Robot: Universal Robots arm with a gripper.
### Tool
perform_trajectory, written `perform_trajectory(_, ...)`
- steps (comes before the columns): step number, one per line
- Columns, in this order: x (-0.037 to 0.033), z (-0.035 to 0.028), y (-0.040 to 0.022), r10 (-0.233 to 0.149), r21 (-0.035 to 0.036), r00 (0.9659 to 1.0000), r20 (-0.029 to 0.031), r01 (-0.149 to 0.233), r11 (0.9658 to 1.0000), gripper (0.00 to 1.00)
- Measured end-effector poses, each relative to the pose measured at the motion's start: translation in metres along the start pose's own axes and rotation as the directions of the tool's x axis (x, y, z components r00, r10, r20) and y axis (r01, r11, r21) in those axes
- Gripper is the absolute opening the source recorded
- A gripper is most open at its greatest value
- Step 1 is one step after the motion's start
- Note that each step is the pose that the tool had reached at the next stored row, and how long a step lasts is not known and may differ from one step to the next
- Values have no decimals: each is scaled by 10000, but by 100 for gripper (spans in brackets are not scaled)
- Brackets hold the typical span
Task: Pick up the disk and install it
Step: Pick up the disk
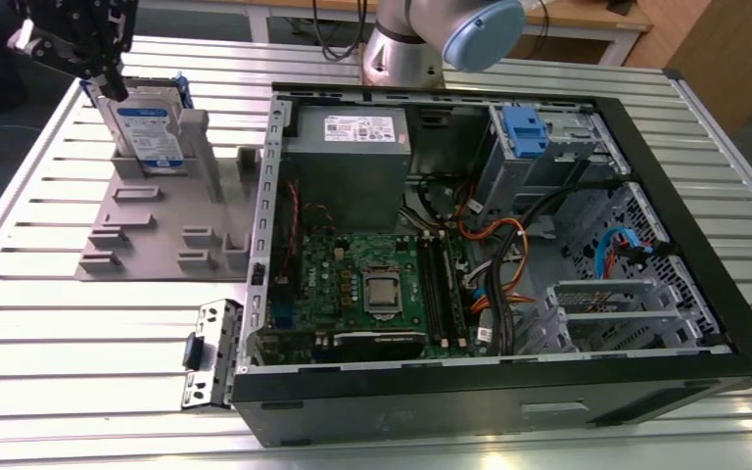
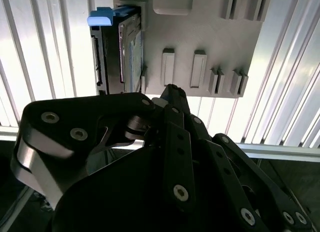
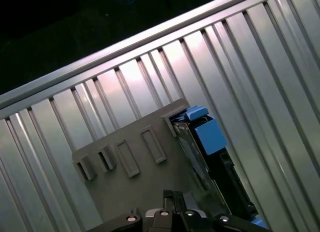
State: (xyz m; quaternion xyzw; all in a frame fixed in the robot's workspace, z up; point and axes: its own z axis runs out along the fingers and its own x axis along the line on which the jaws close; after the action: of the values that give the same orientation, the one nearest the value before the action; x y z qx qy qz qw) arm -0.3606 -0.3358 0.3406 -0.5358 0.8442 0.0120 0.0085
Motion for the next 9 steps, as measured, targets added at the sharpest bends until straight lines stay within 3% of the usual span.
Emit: perform_trajectory(9,0,0,0,-516,-14,9987,-5,516,9987,10)
